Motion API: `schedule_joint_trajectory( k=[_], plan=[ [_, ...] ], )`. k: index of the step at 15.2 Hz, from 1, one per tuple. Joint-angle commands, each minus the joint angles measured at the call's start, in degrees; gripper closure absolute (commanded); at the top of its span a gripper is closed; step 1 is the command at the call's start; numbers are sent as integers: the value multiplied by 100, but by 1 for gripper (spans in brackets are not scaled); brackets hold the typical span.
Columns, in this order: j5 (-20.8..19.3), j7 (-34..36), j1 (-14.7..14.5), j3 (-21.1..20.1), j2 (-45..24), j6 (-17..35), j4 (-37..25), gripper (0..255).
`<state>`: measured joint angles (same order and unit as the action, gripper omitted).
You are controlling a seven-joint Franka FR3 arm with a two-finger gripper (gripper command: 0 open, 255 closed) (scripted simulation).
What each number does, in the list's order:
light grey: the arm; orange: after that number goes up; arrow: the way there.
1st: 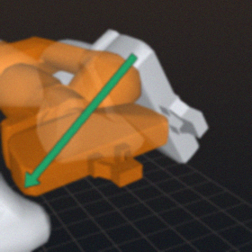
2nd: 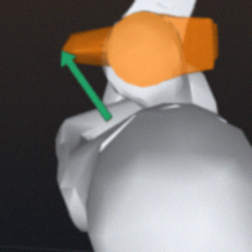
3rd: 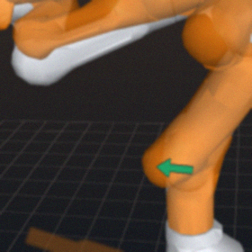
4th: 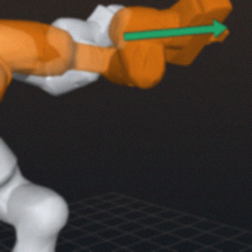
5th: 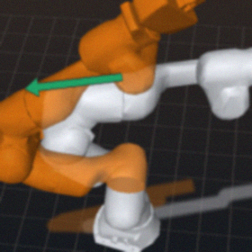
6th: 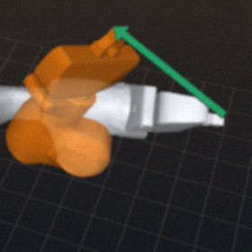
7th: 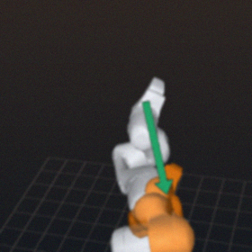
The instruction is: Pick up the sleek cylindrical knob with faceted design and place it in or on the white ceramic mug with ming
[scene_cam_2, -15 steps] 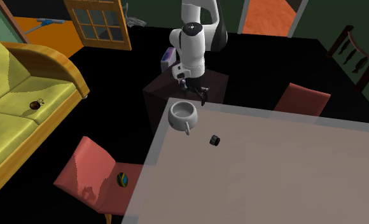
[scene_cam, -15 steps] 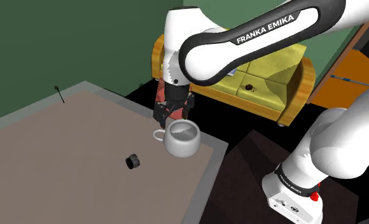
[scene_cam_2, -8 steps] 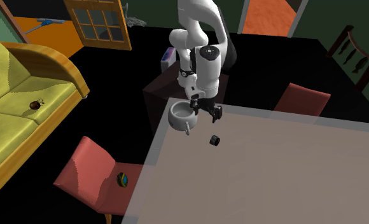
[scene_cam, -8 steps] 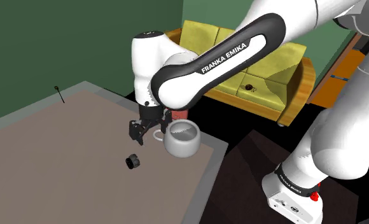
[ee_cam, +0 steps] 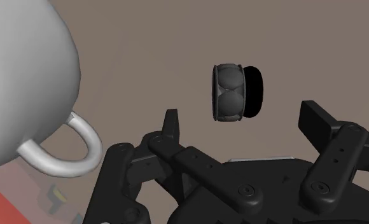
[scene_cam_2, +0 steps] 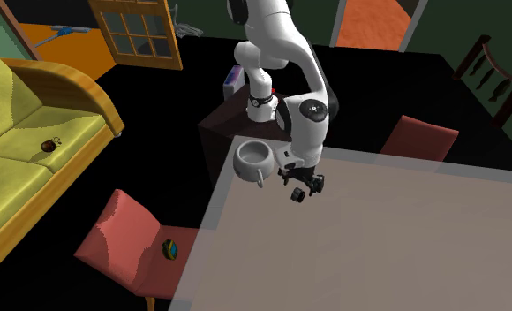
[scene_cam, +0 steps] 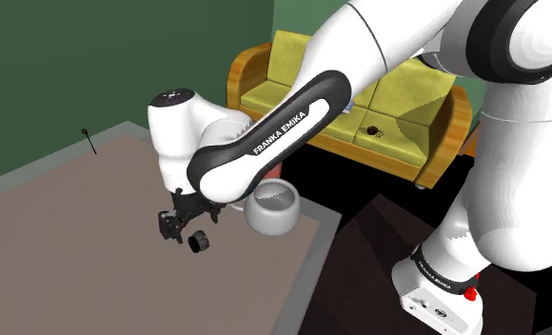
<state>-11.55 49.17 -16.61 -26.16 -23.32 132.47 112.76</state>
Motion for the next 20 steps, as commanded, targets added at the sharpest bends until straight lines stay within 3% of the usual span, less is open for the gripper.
schedule_joint_trajectory(
  k=[1,7,15,16,20],
  plan=[
    [-115,96,-91,49,-189,88,-85,0],
    [-289,208,-181,163,-484,406,-42,0],
    [-289,208,-181,163,-484,404,-43,0],
    [-289,208,-181,163,-484,404,-43,255],
    [-289,208,-181,163,-484,404,-42,255]
  ],
)
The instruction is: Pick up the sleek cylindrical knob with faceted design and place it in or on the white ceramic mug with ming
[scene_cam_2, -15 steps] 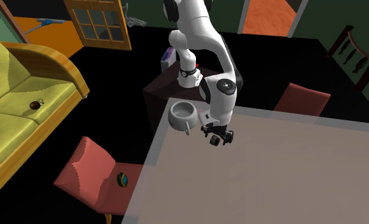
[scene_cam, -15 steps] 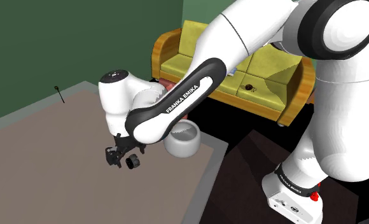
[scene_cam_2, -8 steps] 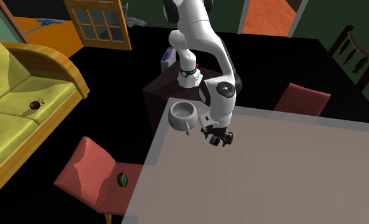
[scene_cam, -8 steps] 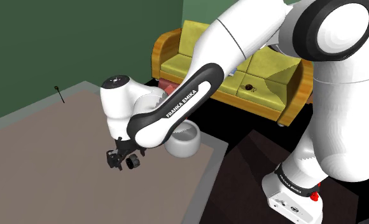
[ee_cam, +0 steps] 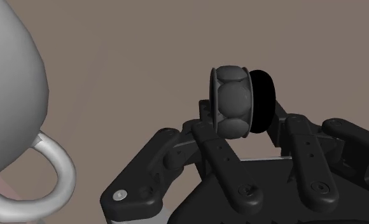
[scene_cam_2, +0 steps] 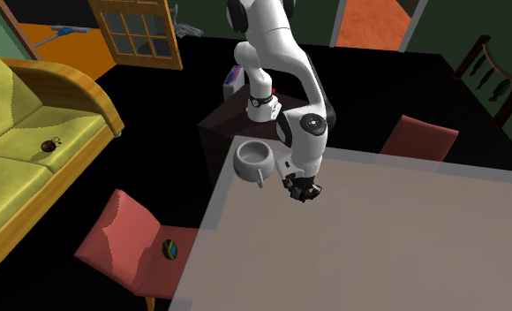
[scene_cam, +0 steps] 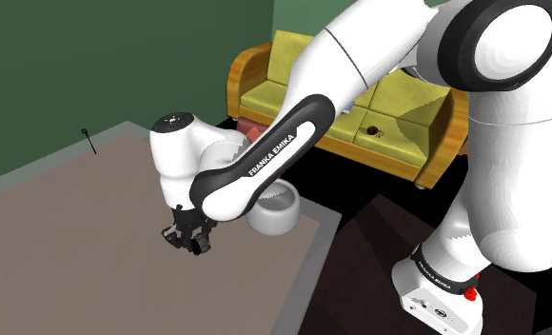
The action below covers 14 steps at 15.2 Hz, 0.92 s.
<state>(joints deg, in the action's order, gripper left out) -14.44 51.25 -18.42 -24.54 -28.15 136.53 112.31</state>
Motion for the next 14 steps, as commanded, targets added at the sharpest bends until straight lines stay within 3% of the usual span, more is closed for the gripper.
schedule_joint_trajectory(
  k=[1,5,14],
  plan=[
    [0,0,0,1,-2,-1,1,255],
    [0,0,1,1,-1,0,3,255],
    [280,-169,134,-178,475,-514,-70,255]
  ],
)
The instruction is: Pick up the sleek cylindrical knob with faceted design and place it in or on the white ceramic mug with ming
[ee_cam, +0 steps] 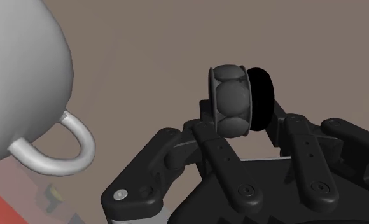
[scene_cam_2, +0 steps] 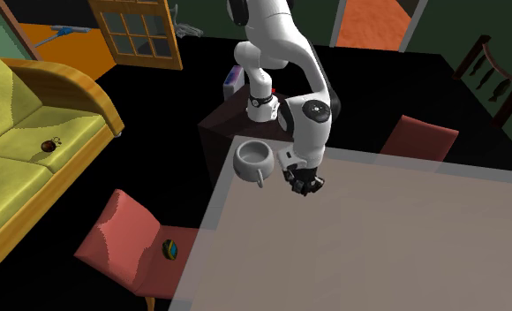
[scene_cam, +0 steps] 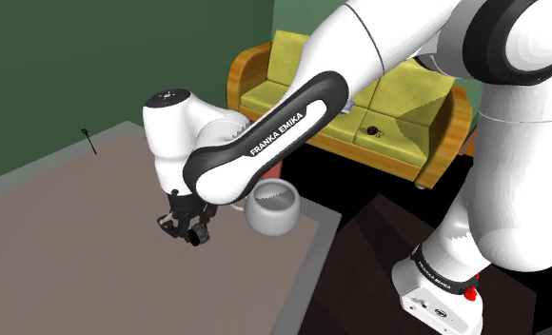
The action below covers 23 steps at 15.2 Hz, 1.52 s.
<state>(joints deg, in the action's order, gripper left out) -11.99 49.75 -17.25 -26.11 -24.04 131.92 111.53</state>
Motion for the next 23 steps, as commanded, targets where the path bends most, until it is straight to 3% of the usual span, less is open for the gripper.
schedule_joint_trajectory(
  k=[1,23],
  plan=[
    [65,-37,30,-38,114,-113,-7,255],
    [599,-357,207,-268,977,-1531,-659,255]
  ],
)
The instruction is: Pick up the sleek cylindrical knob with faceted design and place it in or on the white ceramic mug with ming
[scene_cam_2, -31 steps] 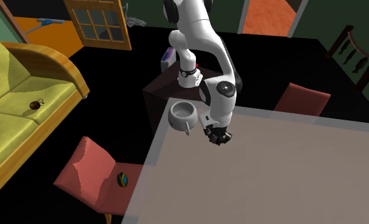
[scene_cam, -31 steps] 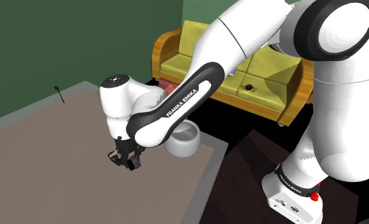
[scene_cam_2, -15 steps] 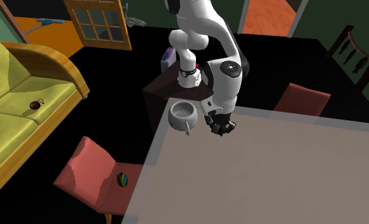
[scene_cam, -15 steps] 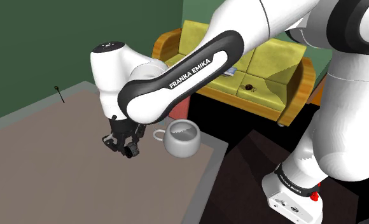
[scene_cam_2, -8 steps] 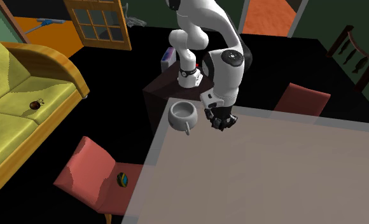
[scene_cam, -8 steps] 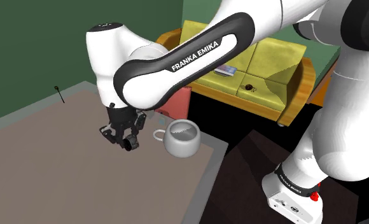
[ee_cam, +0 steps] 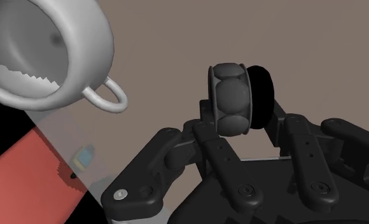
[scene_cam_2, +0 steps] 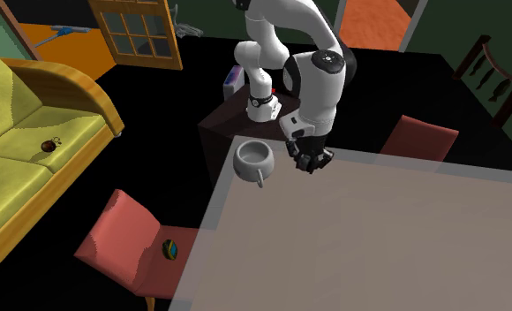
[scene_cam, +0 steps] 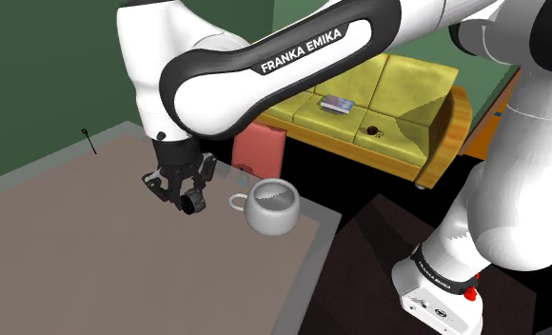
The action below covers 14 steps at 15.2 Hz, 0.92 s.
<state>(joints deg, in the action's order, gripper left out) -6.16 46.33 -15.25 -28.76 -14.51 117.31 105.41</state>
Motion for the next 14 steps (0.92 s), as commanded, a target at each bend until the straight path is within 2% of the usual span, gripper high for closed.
schedule_joint_trajectory(
  k=[1,7,14],
  plan=[
    [20,-17,7,-5,30,-84,-55,255],
    [605,-936,568,156,1132,234,1233,255],
    [1103,-2083,973,618,2228,372,2403,255]
  ],
)
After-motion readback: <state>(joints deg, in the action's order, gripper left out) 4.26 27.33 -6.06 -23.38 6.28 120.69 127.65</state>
